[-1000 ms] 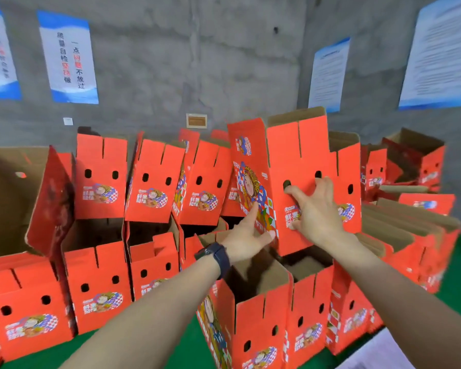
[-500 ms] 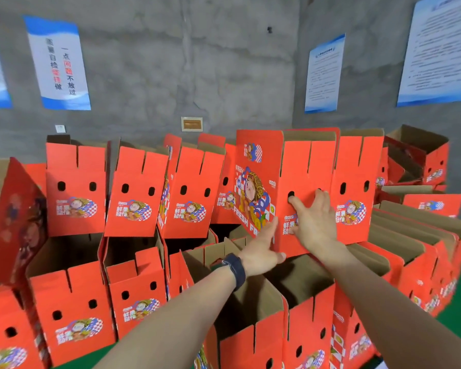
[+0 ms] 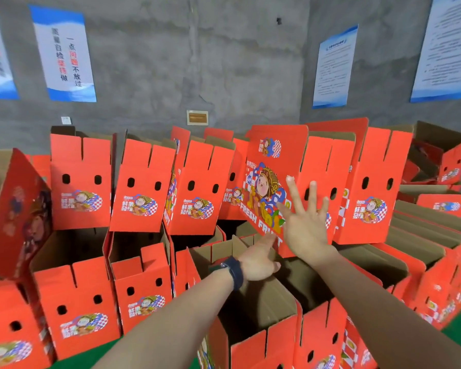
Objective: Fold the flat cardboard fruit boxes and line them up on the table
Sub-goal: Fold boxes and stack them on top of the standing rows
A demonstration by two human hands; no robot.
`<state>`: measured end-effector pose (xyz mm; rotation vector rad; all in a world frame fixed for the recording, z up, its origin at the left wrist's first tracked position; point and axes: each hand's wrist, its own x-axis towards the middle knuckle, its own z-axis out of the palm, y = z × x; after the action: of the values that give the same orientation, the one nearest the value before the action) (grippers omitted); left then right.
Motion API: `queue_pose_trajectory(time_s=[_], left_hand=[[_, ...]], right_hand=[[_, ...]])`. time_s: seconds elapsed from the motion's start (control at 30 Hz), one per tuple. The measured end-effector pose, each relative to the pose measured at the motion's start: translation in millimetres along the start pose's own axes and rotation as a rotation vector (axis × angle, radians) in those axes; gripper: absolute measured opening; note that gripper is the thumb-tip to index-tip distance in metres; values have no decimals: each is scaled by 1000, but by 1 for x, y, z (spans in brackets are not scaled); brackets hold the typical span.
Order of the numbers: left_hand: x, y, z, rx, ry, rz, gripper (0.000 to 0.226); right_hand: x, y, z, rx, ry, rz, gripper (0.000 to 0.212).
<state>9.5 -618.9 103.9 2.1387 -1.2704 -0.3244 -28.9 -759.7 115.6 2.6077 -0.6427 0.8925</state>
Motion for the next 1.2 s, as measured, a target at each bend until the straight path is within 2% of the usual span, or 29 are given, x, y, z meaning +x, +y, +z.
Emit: queue_pose_trajectory(time_s=[0.13,0.27,0.43,0.53,0.67,0.77,0.87,0.93,1.07,1.2], left_hand=[[-43,-27,-28,-11,183,-28,55],[-107,-72,-59,-57,367,-68,30],[-168,-118,-82,-21,477,-237,28],[-193,-129,-92,-27,519,-257,33],[-228,-141,-102,-69,563,-263,36],[-269,-156,-106,-133,601,-292,35],[-326,-186,-108,-139,635,-378,31],[-373,-216,-109,-120,648,-489,29],[-480,-281,-116,-113,690,-813,32],[-570,-339,-118,27,652,-1123,37]], right_hand=[[-3,-4,0,-78,-116,65,47],[-11,-14,-6,-25,-62,123,60],[-13,-48,-24,51,-23,33,56],[-21,-92,-44,194,44,-102,51],[-41,-168,-65,470,275,-406,43],[-62,-238,-82,727,267,-503,36],[-99,-315,-91,975,142,-589,30],[-131,-368,-92,1053,-48,-657,30],[-199,-475,-86,941,-535,-810,37],[-253,-560,-77,790,-860,-873,44]])
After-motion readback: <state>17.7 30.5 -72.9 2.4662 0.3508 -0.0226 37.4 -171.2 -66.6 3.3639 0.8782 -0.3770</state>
